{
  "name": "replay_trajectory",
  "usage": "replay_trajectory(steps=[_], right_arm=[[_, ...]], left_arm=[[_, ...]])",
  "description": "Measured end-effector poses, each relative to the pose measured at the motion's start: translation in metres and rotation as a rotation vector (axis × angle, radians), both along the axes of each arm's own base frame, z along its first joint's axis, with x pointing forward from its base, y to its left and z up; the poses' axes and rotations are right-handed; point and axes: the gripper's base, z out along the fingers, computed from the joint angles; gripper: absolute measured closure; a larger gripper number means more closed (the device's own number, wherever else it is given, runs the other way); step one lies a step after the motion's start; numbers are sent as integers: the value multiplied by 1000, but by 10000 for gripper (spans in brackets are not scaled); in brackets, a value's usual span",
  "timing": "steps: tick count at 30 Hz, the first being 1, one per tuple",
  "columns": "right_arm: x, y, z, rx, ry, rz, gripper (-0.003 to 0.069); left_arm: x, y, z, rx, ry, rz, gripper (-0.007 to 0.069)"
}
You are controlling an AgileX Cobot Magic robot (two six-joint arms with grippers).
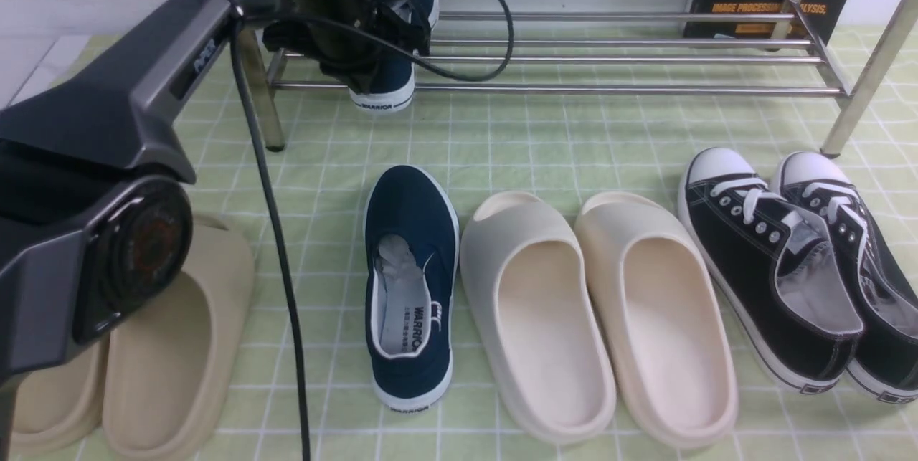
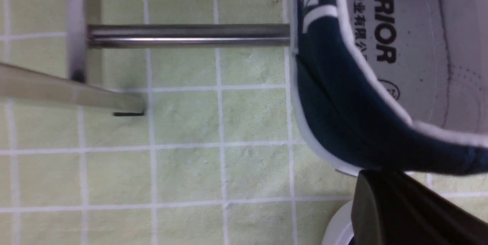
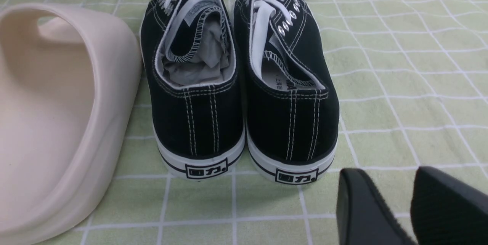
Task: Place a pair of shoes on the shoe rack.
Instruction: Use the left arm to put a shoe into the shoe rack, then use the left arm to grab the shoe closest to it
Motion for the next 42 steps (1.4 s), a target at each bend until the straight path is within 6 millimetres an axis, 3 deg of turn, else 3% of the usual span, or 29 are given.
replay_trajectory(steps=[5,8,11,13,16,19,22,24,25,26,27,28,30,35,42], right_arm=[[0,0,0,0,0,0,419],[0,0,0,0,0,0,419],[0,0,0,0,0,0,419],[0,0,0,0,0,0,419],[0,0,0,0,0,0,419],[0,0,0,0,0,0,419],[0,0,0,0,0,0,419],[0,0,0,0,0,0,419],[0,0,0,0,0,0,419],[0,0,0,0,0,0,419],[0,0,0,0,0,0,419],[0,0,0,0,0,0,419],[0,0,0,0,0,0,419],[0,0,0,0,0,0,419],[0,0,0,0,0,0,419]], left_arm=[[-30,13,75,8,-126,-16,638],[-61,20,127,-45,-231,-23,638],[-105,29,179,-88,-332,-46,638],[-125,34,193,-99,-355,-55,638],[-173,46,208,-99,-352,-79,638],[-203,56,193,-78,-280,-91,638],[-217,60,174,-51,-209,-117,638],[-231,60,138,-20,-88,-196,638],[-231,60,135,-15,-78,-211,638],[-238,55,107,-15,20,-287,638],[-239,54,104,-11,31,-305,638],[-244,47,77,-15,125,-381,638],[-248,41,53,-28,210,-452,638],[-245,30,12,-86,362,-503,638],[-210,19,-21,-132,343,-348,608]])
